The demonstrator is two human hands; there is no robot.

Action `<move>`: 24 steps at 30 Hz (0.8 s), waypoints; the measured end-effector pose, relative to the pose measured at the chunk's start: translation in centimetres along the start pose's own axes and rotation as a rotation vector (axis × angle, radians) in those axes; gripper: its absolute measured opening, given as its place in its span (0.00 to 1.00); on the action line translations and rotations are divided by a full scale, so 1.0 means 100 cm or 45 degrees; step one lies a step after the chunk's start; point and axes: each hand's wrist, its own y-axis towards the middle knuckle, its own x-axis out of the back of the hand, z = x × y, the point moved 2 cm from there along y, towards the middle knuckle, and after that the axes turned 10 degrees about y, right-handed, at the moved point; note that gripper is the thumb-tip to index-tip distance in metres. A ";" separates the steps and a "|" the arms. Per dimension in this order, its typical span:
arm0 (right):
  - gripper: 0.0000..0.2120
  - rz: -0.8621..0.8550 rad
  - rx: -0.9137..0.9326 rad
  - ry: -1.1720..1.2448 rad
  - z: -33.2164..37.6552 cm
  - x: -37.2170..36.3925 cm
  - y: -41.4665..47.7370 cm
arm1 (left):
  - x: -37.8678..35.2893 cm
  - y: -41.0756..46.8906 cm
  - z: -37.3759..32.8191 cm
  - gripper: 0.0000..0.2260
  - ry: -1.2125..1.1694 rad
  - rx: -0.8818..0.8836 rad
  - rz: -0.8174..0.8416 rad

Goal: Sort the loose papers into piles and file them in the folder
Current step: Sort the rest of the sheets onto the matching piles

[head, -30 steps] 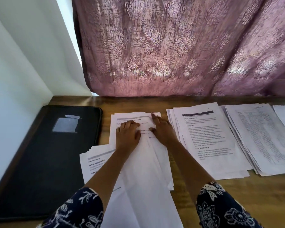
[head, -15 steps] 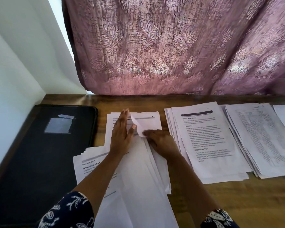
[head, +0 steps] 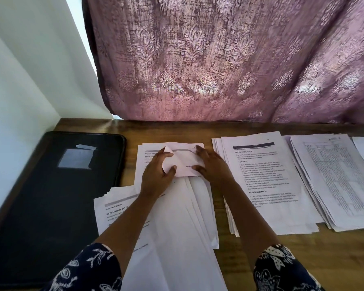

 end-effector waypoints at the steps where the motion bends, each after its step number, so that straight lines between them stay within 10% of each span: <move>1: 0.31 -0.014 -0.005 -0.005 0.004 0.002 -0.003 | 0.000 0.000 -0.001 0.23 -0.004 0.008 0.006; 7: 0.26 -0.375 -0.439 0.489 0.025 0.006 -0.029 | 0.003 -0.002 -0.002 0.22 -0.069 -0.029 -0.036; 13: 0.11 -0.262 -0.619 0.720 0.024 -0.004 -0.042 | 0.011 -0.006 -0.013 0.30 -0.265 0.021 0.031; 24: 0.05 -0.511 -0.556 0.919 0.030 0.053 -0.045 | 0.006 -0.003 -0.012 0.27 0.749 -0.208 0.396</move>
